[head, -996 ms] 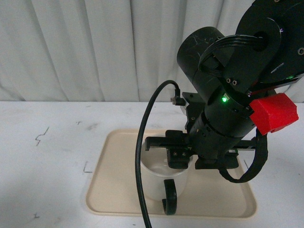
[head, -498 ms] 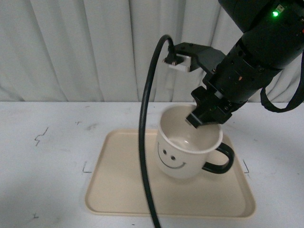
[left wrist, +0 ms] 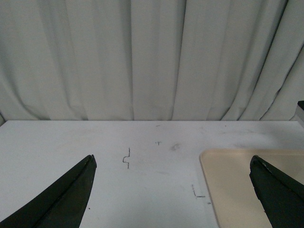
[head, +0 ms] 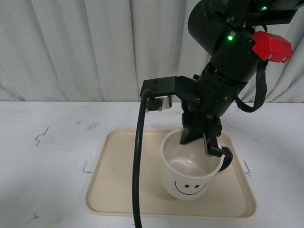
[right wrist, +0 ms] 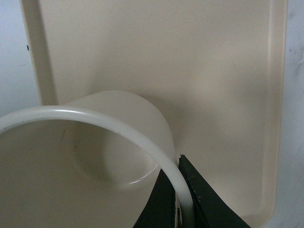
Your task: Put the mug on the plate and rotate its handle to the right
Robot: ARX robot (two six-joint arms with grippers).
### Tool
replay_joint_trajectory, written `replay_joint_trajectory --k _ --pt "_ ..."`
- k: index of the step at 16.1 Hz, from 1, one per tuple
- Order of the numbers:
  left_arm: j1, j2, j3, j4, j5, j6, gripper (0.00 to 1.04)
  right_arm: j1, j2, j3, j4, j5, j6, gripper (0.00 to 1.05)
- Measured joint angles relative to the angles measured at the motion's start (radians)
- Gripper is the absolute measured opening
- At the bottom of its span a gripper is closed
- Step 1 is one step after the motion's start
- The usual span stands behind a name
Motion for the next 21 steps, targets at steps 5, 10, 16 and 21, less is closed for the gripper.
replay_joint_trajectory --k 5,10,16,21 --pt "0.000 0.000 0.000 0.000 0.000 0.000 0.98 0.020 0.078 0.074 -0.034 0.008 0.001 0.03" --pt "0.000 0.000 0.000 0.000 0.000 0.000 0.98 0.039 -0.031 0.143 0.052 -0.206 0.012 0.73" --pt "0.000 0.000 0.000 0.000 0.002 0.000 0.98 0.114 -0.429 -0.074 0.664 -0.005 0.338 0.85" --pt "0.000 0.000 0.000 0.000 -0.002 0.000 0.98 -0.038 -0.678 -0.844 1.421 0.605 0.969 0.42"
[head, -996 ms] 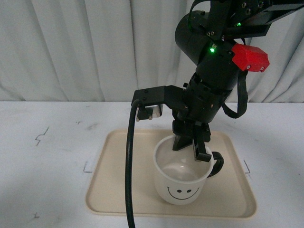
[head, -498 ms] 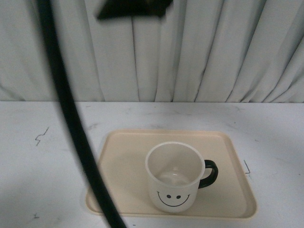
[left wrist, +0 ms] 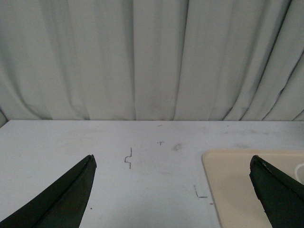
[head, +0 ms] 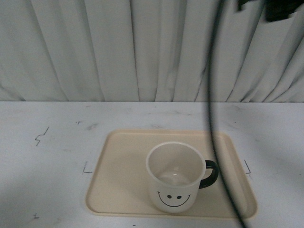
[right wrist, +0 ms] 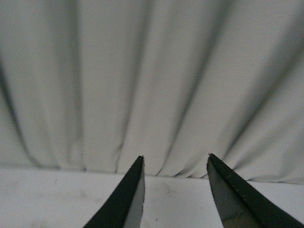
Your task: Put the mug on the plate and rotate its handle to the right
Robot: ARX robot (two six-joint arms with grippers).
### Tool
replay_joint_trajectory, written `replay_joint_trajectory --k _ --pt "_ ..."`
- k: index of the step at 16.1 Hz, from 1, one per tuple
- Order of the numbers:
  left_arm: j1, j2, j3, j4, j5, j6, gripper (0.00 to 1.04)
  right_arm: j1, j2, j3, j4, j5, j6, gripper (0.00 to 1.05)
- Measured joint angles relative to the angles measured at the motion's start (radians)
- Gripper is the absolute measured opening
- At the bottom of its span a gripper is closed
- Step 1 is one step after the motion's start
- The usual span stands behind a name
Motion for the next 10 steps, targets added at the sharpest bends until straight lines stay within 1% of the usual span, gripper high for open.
replay_joint_trajectory --k 1,2,3,4,6,10 --pt "0.000 0.000 0.000 0.000 0.000 0.000 0.98 -0.027 -0.072 -0.074 0.072 0.000 0.044 0.34" --pt "0.000 0.000 0.000 0.000 0.002 0.000 0.98 -0.047 -0.169 -0.165 0.150 -0.027 0.085 0.24" --pt "0.000 0.000 0.000 0.000 0.002 0.000 0.98 -0.061 -0.240 -0.265 0.186 -0.069 0.110 0.11" --pt "0.000 0.000 0.000 0.000 0.002 0.000 0.98 -0.075 -0.262 -0.337 0.193 -0.098 0.119 0.02" --pt "0.000 0.000 0.000 0.000 0.002 0.000 0.98 -0.125 -0.283 -0.477 0.190 -0.134 0.127 0.02" --pt "0.000 0.000 0.000 0.000 0.002 0.000 0.98 -0.189 -0.456 -0.597 0.221 -0.195 0.133 0.02"
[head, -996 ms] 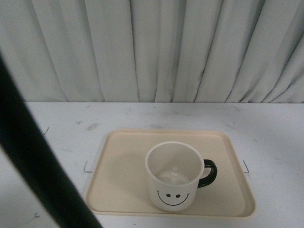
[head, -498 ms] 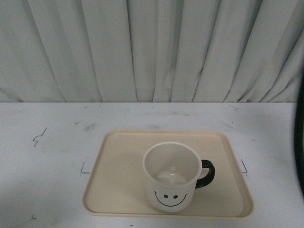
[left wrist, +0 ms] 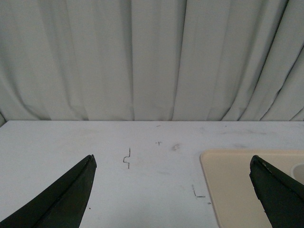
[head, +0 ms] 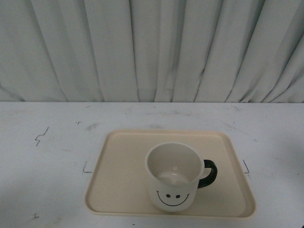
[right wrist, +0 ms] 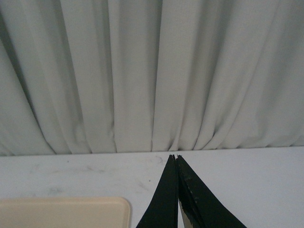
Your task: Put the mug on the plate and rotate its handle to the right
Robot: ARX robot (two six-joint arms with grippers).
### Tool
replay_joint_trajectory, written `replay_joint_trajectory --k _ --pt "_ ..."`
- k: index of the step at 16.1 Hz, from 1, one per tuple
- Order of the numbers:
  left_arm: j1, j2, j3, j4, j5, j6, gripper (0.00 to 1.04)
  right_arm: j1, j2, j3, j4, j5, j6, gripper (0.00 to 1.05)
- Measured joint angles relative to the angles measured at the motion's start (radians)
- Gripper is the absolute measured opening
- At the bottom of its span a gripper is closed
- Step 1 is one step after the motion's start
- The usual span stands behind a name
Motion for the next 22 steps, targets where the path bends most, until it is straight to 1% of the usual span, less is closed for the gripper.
replay_joint_trajectory --k 1,4,5,6,7,9,10,11,14,17,21,22 --pt "0.000 0.000 0.000 0.000 0.000 0.000 0.98 -0.016 -0.036 -0.051 -0.016 -0.024 0.000 0.02" --pt "0.000 0.000 0.000 0.000 0.000 0.000 0.98 -0.050 -0.117 -0.120 -0.045 -0.050 0.000 0.02" --pt "0.000 0.000 0.000 0.000 0.000 0.000 0.98 -0.069 -0.198 -0.153 -0.071 -0.069 0.001 0.02" --pt "0.000 0.000 0.000 0.000 0.000 0.000 0.98 -0.137 -0.277 -0.194 -0.129 -0.152 0.001 0.02" --pt "0.000 0.000 0.000 0.000 0.000 0.000 0.98 -0.166 -0.317 -0.206 -0.152 -0.155 0.002 0.02" --pt "0.000 0.000 0.000 0.000 0.000 0.000 0.98 -0.162 -0.402 -0.230 -0.206 -0.167 0.003 0.02" --pt "0.000 0.000 0.000 0.000 0.000 0.000 0.98 -0.161 -0.403 -0.264 -0.153 -0.167 0.004 0.02" --pt "0.000 0.000 0.000 0.000 0.000 0.000 0.98 -0.161 -0.435 -0.276 -0.217 -0.167 0.005 0.02" --pt "0.000 0.000 0.000 0.000 0.000 0.000 0.98 -0.161 -0.541 -0.276 -0.286 -0.167 0.005 0.02" --pt "0.000 0.000 0.000 0.000 0.000 0.000 0.98 -0.161 -0.660 -0.276 -0.408 -0.167 0.005 0.02" --pt "0.000 0.000 0.000 0.000 0.000 0.000 0.98 -0.161 -0.766 -0.277 -0.512 -0.167 0.005 0.02" --pt "0.000 0.000 0.000 0.000 0.000 0.000 0.98 -0.161 -0.824 -0.277 -0.562 -0.167 0.005 0.02"
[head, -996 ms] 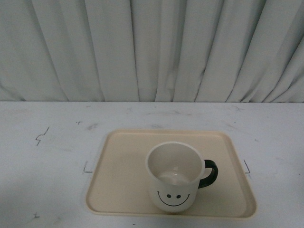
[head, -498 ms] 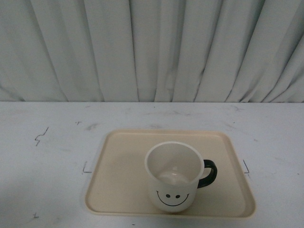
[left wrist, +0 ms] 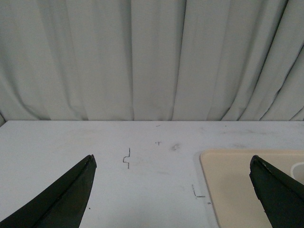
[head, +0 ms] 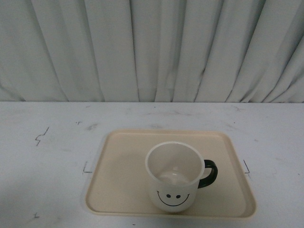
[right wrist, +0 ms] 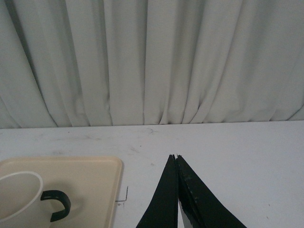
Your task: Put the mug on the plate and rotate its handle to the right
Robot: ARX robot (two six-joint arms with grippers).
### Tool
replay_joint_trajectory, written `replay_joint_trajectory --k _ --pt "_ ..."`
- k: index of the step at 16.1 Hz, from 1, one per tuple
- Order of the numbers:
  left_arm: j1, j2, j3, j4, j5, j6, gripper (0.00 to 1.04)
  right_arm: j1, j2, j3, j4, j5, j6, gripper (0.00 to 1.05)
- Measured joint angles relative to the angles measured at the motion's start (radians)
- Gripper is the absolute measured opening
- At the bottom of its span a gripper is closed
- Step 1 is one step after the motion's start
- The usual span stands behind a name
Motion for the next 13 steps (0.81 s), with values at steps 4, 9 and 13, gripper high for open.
replay_joint_trajectory --k 4,9,13 --pt "0.000 0.000 0.000 0.000 0.000 0.000 0.98 0.000 -0.063 0.000 -0.064 0.000 0.000 0.02" --pt "0.000 0.000 0.000 -0.001 0.000 0.000 0.98 0.000 -0.262 0.003 -0.254 -0.001 0.000 0.02" --pt "0.000 0.000 0.000 0.000 0.000 0.000 0.98 0.000 -0.261 0.000 -0.274 0.000 0.000 0.27"
